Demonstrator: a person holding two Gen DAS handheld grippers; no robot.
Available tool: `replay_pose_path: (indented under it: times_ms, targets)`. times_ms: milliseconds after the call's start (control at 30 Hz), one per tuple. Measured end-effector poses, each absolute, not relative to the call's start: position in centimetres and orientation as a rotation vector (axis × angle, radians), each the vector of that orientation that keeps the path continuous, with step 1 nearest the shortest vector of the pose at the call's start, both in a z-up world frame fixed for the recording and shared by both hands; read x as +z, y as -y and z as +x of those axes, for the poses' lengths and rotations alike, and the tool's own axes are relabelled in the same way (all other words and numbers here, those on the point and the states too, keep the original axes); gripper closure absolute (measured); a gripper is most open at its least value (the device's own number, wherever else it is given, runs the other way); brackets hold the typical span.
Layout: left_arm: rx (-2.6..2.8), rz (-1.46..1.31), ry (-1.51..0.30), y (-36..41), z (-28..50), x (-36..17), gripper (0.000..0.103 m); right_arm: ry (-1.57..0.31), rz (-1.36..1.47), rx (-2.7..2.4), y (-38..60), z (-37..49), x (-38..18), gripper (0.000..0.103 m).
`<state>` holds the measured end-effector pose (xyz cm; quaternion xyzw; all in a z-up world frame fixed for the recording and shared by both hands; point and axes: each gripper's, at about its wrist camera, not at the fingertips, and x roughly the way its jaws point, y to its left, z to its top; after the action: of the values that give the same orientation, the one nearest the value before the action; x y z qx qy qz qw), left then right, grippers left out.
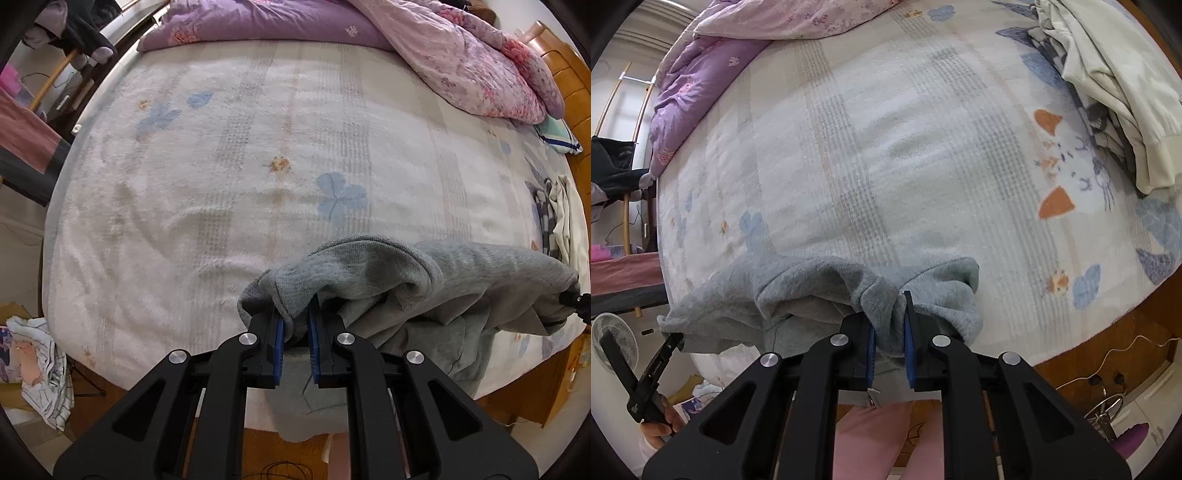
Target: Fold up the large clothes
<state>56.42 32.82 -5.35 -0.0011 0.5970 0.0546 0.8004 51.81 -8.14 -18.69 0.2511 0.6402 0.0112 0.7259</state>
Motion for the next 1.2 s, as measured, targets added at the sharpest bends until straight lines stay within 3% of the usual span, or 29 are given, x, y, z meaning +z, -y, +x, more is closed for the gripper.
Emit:
replay_pose_path:
  times_ms: [467,800,900,933,1000,1067,1100,1133,1200]
  targets:
    - [0.161,0.031,-1.240,-32.4,45.5,-6.6,0.092,-1.391,0.495,0.039,8.2,42.2,-20.8,0.091]
    - [0.186,0.004,-1.402,-33.5,38.4,-15.7,0.092,-1.539,0.399,-0.010,6.3,36.9,-29.9,0.090]
    - [0.202,-0.003,-1.468,-33.9,36.9,-19.0,0.092,-1.598,0.355,-0.047,5.8,35.9,-32.8,0.085]
    - [0.202,-0.007,-1.494,-33.9,36.6,-19.9,0.090,-1.624,0.339,-0.064,5.6,35.6,-33.7,0.081]
    - [0.191,-0.011,-1.557,-33.8,36.1,-21.1,0.086,-1.673,0.309,-0.121,5.8,35.1,-34.5,0.057]
    - [0.172,-0.013,-1.578,-33.8,35.7,-21.2,0.077,-1.695,0.339,-0.156,6.6,34.3,-34.4,0.047]
    - [0.166,-0.004,-1.585,-33.9,35.4,-20.9,0.070,-1.704,0.361,-0.153,7.0,33.9,-34.2,0.047]
    - [0.161,0.000,-1.593,-34.0,35.2,-20.7,0.050,-1.716,0.383,-0.148,7.5,33.4,-34.0,0.047]
    - [0.153,-0.011,-1.589,-34.4,34.7,-19.9,0.044,-1.728,0.398,-0.149,8.2,32.6,-33.4,0.041]
